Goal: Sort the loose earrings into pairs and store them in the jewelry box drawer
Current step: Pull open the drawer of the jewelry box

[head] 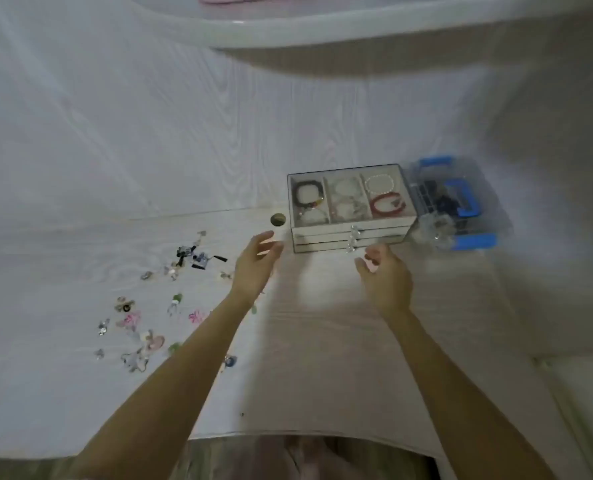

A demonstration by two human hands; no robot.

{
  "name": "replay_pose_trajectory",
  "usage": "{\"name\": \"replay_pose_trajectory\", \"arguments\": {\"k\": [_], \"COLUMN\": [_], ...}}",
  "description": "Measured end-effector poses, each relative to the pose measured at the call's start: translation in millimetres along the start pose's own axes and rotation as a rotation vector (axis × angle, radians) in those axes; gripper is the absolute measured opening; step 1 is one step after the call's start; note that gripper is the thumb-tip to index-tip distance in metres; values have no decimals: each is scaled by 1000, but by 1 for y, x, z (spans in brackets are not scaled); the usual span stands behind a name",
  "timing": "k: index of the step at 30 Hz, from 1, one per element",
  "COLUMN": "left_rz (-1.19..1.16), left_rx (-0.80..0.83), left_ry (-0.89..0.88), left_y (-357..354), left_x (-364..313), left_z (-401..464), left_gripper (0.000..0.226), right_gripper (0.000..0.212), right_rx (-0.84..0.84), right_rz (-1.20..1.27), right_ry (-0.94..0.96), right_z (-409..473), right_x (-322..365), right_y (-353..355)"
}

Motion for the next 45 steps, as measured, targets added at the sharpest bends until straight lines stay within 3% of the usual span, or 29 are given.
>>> {"name": "replay_pose_trajectory", "arguments": {"k": [5, 12, 22, 25, 28, 32, 45], "left_rz": [21, 127, 108, 54, 109, 234, 307], "left_rx": [45, -5, -6, -3, 50, 161, 149], "left_ry": [-25, -98, -125, -40, 15, -21, -73], "left_y": [-34, -36, -33, -37, -45, -57, -55], "left_x": [-14, -10, -11, 5, 33, 58, 78], "left_z": [29, 48, 49, 38, 15, -4, -18], "left_gripper": [45, 35, 36, 45, 47, 32, 41], "right_gripper": [26, 25, 16, 18, 17, 16, 15], "right_rx": [-34, -128, -186, -186, -183, -165, -165], "right_rz": [23, -138, -113, -114, -95, -88, 6], "right_ry": [-203, -279, -239, -262, -261, -269, -252], "right_z": [21, 36, -23, -44, -58, -59, -83], "right_x": [-1, -4, -25, -34, -39, -39, -40], "right_y": [-32, -52, -40, -35, -29, -25, -17]}}
Point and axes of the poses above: each hand's wrist, its own z-axis towards the middle knuckle, its own y-axis out of the back of the hand, x = y × z, the point moved 5 cm from there along z, towards the middle knuckle, and after that the axes turned 5 degrees about -x, right-handed, at the moved point
